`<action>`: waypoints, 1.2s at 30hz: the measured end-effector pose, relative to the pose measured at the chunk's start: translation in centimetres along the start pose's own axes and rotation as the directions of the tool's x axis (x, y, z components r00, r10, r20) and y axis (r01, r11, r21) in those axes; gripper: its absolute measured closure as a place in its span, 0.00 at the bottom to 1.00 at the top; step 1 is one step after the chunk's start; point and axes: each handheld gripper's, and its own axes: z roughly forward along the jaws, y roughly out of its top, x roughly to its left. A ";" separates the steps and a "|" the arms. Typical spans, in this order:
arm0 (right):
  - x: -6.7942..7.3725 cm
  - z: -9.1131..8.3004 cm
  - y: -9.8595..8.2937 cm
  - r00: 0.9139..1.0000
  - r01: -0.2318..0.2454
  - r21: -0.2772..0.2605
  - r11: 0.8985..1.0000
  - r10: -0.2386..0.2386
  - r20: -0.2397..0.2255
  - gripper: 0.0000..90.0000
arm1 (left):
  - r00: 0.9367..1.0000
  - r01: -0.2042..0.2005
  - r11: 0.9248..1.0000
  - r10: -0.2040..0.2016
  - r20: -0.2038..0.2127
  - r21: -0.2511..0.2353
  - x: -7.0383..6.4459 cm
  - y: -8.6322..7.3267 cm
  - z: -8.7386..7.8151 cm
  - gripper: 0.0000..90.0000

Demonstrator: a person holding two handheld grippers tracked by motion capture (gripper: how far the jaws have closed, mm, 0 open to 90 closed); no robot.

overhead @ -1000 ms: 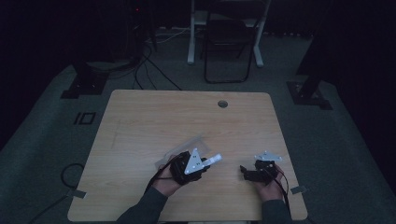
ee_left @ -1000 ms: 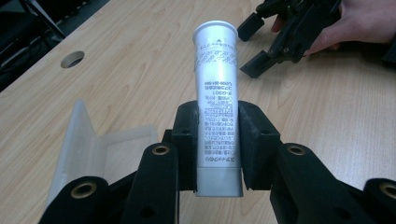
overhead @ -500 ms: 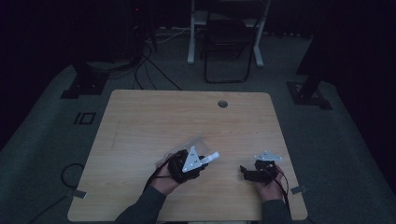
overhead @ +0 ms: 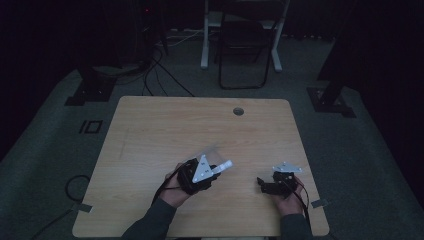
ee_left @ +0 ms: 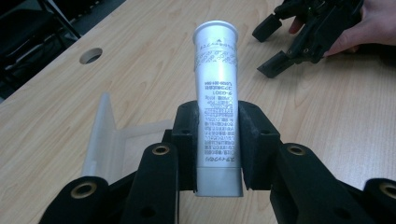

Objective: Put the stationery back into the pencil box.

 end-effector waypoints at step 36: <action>0.0 0.0 0.0 1.000 0.000 0.000 1.000 0.000 0.000 0.15 | 0.998 0.027 0.999 -0.026 -0.062 0.018 1.5 -1.1 -0.1 0.79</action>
